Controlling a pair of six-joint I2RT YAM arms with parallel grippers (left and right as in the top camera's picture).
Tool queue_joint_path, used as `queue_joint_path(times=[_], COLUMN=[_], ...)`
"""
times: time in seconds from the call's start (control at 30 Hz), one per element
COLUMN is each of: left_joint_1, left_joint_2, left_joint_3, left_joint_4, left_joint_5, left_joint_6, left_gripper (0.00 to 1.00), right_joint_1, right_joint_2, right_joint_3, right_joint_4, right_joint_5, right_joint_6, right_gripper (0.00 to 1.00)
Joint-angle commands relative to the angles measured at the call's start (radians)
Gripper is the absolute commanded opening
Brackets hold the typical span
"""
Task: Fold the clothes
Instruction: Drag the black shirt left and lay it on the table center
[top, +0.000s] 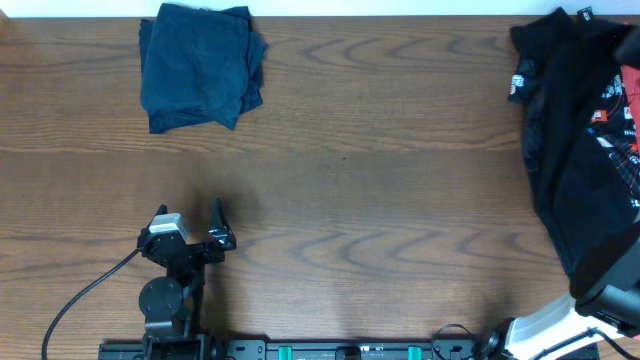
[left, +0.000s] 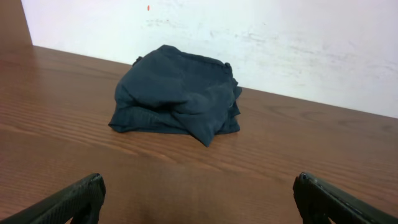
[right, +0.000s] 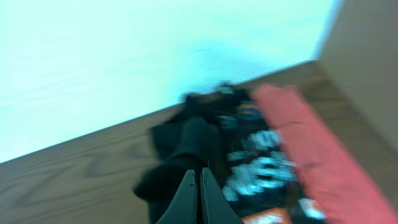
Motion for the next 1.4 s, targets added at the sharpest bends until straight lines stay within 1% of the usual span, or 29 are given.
queue_joint_path(times=[0.0, 0.6, 0.83, 1.07, 1.1, 1.13, 1.17, 1.33, 1.37], left_joint_1=[0.003, 0.003, 0.003, 0.003, 0.003, 0.003, 0.003, 0.003, 0.003], left_joint_2=[0.001, 0.001, 0.001, 0.001, 0.001, 0.001, 0.001, 0.001, 0.001], left_joint_3=[-0.016, -0.016, -0.016, -0.016, -0.016, -0.016, -0.016, -0.016, -0.016], left_joint_4=[-0.036, -0.036, -0.036, -0.036, -0.036, -0.036, -0.036, -0.036, -0.036], left_joint_5=[-0.001, -0.001, -0.001, -0.001, -0.001, -0.002, -0.001, -0.001, -0.001], left_joint_6=[0.005, 0.005, 0.005, 0.005, 0.005, 0.005, 0.005, 0.005, 0.005], left_gripper=[0.98, 0.98, 0.98, 0.98, 0.98, 0.98, 0.98, 0.98, 0.98], right_joint_1=[0.101, 0.719, 0.908, 1.08, 1.098, 1.112, 1.123, 1.094, 1.071], right_joint_2=[-0.013, -0.014, -0.014, -0.007, -0.007, -0.008, -0.011, -0.046, -0.058], right_joint_3=[0.009, 0.009, 0.009, 0.009, 0.009, 0.009, 0.009, 0.009, 0.009], right_joint_4=[-0.011, -0.011, -0.033, -0.116, -0.127, -0.132, -0.135, -0.142, -0.146], right_joint_5=[-0.045, -0.091, -0.1, -0.117, -0.089, -0.045, 0.012, 0.222, 0.245], right_joint_6=[0.024, 0.024, 0.032, 0.02, 0.006, 0.002, 0.001, 0.001, 0.003], right_gripper=[0.01, 0.01, 0.01, 0.01, 0.03, 0.17, 0.44, 0.59, 0.59])
